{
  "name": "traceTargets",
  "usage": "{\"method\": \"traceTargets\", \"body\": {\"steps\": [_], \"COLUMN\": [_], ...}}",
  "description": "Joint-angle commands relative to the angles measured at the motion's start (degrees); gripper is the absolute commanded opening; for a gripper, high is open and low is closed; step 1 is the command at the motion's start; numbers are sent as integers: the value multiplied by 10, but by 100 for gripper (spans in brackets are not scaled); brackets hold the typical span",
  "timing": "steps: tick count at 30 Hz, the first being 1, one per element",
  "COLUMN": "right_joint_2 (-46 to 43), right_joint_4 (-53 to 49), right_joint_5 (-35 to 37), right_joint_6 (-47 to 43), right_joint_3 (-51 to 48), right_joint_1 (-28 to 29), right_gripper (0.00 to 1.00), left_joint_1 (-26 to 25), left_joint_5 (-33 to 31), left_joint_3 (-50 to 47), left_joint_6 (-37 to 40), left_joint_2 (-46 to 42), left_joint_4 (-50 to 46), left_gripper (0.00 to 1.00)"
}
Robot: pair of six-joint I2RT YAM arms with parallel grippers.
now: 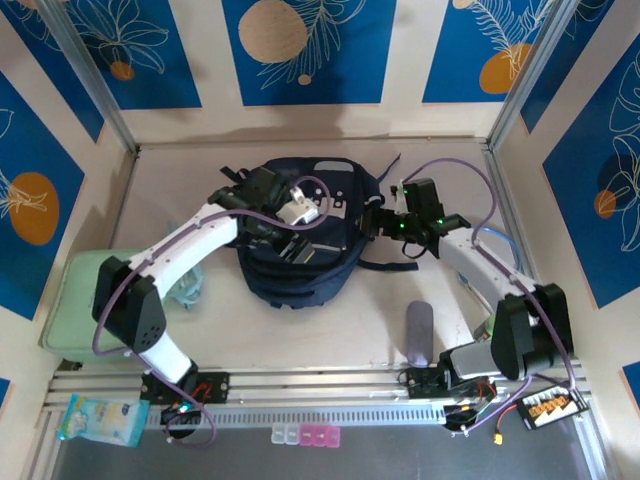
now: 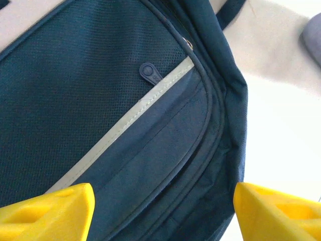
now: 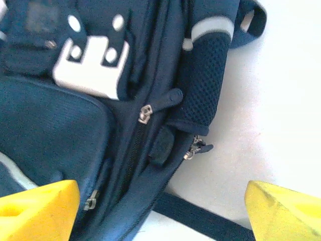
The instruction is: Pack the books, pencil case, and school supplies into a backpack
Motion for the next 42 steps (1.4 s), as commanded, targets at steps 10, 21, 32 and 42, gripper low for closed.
{"method": "traceTargets", "body": {"steps": [10,21,32,42], "right_joint_2": [-49,-51,-49,-44], "right_joint_4": [13,29,30,33], "right_joint_5": [-31,-52,-58,-70], "right_joint_6": [47,75,88,97], "right_joint_3": [-29,-40,-43,-45], "right_joint_1": [-33,-58,-67,-74], "right_gripper": [88,88,88,87], "left_joint_1": [-25,-28,-37,-39], "left_joint_5": [-75,-79,-107,-135], "left_joint_3": [52,33,1,23], "left_joint_6": [228,259,275,271], "left_joint_2": [90,96,106,126], "left_joint_4": [-58,-31,-3,8], "left_gripper": [71,72,73,47]}}
